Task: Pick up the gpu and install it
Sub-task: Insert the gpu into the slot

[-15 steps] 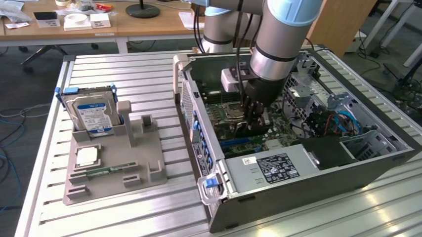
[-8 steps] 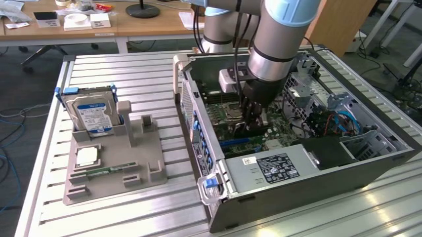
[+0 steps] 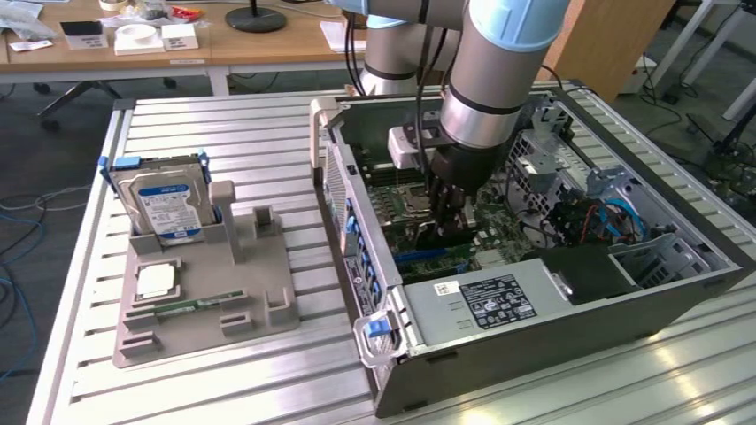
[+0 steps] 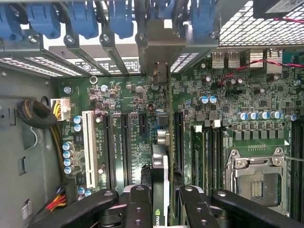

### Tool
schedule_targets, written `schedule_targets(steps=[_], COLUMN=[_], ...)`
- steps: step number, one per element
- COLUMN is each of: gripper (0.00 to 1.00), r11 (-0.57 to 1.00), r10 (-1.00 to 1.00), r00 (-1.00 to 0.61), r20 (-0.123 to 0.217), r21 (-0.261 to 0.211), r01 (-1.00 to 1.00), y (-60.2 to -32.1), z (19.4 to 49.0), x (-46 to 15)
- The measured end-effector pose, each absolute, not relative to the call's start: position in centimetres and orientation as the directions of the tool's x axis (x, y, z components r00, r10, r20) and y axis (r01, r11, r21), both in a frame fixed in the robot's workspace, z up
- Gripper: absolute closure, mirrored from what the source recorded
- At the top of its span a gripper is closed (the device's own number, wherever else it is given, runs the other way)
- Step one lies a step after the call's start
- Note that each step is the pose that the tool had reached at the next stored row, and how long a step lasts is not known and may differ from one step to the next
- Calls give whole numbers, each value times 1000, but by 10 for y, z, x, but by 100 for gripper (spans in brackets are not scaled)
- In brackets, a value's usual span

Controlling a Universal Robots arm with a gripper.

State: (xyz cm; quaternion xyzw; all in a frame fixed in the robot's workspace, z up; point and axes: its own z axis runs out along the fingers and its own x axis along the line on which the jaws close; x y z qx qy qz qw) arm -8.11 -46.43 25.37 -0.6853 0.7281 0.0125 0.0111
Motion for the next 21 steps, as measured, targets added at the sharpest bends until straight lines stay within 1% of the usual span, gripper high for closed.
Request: schedule_targets(steps=[21], gripper=[73], r11=[61], r10=[-998], r00=[-61], r20=[-33], r21=[3], r01=[-998], y=[-466], z=[253], x=[-80])
